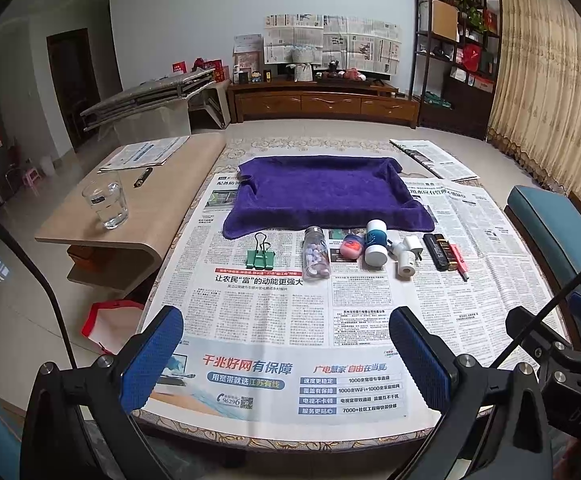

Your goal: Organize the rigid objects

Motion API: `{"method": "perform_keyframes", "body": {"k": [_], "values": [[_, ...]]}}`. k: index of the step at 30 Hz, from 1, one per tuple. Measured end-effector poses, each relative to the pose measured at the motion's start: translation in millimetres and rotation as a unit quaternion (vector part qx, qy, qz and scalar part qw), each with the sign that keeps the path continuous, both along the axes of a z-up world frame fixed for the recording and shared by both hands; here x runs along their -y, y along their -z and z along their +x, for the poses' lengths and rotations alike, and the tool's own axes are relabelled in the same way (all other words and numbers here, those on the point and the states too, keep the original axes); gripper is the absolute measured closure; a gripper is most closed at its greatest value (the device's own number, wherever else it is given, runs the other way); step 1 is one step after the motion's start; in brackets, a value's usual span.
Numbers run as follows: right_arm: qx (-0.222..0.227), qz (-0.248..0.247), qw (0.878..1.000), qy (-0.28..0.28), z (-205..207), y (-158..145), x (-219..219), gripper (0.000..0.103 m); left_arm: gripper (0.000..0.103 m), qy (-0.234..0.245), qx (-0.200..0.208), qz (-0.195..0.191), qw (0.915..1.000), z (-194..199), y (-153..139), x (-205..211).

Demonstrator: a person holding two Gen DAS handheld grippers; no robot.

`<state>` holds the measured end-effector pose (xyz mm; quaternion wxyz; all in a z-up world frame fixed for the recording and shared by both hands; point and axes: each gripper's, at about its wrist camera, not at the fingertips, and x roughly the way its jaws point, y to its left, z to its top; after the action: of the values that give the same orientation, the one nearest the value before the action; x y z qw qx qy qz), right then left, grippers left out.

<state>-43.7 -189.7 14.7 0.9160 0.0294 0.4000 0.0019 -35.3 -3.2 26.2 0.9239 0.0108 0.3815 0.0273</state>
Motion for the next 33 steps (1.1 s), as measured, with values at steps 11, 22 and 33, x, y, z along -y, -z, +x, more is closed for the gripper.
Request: {"method": "perform_keyframes", "body": {"k": [11, 22, 33], "values": [[-0.011, -0.003, 1.0, 0.002, 8, 8, 2, 0.0, 0.0, -0.005, -0.004, -0.002, 1.0, 8, 5, -4], [-0.019, -0.007, 1.0, -0.006, 29, 18, 13, 0.0, 0.0, -0.007, 0.006, 0.003, 1.0, 37, 16, -9], [-0.008, 0.003, 0.999, -0.032, 79, 35, 39, 0.0, 0.0, -0.003, -0.038, 0.004, 0.9993, 113, 70, -26]]}}
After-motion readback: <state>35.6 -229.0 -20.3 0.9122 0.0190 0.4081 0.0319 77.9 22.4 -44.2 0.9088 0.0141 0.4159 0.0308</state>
